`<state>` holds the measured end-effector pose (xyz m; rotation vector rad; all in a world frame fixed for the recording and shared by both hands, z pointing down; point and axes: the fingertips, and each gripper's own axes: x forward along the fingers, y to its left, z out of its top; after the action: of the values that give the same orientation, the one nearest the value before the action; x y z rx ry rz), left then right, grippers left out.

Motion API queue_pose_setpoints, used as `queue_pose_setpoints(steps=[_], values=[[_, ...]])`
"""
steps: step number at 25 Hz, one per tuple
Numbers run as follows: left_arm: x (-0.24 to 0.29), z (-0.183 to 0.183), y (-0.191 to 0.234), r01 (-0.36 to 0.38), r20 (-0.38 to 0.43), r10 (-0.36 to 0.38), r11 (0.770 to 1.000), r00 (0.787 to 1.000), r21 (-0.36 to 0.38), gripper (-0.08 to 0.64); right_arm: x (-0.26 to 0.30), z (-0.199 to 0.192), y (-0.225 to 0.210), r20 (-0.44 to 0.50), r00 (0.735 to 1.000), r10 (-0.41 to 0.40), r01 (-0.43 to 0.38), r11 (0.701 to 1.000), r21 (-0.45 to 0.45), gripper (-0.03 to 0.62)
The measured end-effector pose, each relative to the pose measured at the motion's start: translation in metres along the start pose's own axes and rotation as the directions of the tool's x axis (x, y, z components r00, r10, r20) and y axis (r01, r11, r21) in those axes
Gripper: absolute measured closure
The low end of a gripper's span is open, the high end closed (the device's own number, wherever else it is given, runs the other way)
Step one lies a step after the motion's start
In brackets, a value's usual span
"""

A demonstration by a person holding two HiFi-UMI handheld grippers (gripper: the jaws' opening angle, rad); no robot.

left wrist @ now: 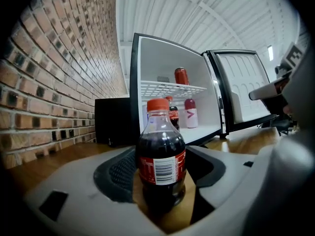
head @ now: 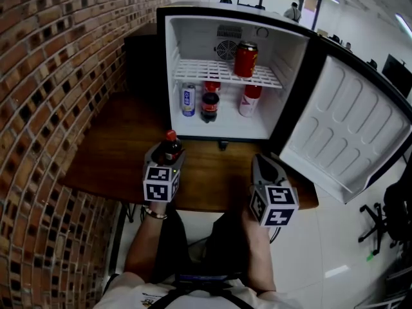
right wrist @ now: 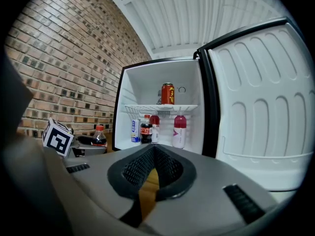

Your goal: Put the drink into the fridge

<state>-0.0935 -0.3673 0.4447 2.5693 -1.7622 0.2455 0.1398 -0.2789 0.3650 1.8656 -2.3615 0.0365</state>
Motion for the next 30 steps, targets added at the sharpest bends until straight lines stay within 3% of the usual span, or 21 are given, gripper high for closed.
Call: queue_pose_setpoints(steps=[5,9,13,21,25,30], values=[[0.0,0.007,-0.01,0.043,0.011,-0.042,0.999,0.999,-0.024,0.259,-0.001,0.001,-0.002,0.006,1.0,-0.005,0.005,1.0,0.005,0.572],[-0.004,0.033,-0.023,0.1,0.054,-0.098,0.994,0.994,-0.036,0.259,-0.002,0.002,-0.005,0.01,1.0,-0.013,0.013,1.0,0.0,0.572],[-0.002,0.087,-0.035,0.161,0.13,-0.157,0.987,0.979,-0.017,0.259,-0.002,0.005,-0.009,0.013,1.0,-0.023,0.023,1.0,-0.005,0.572],[0.012,0.222,-0.045,0.228,0.236,-0.248,0.968,0.94,0.109,0.259,-0.01,0.01,-0.017,0.025,0.999,-0.043,0.043,0.999,-0.007,0.572],[0.034,0.273,-0.044,0.28,0.236,-0.294,0.955,0.926,0.093,0.259,-0.011,0.007,-0.018,0.023,0.999,-0.045,0.045,0.999,0.004,0.572],[0.074,0.306,-0.03,0.28,0.204,-0.284,0.959,0.937,0.048,0.259,-0.015,0.012,-0.019,0.036,0.998,-0.047,0.047,0.999,-0.002,0.572]])
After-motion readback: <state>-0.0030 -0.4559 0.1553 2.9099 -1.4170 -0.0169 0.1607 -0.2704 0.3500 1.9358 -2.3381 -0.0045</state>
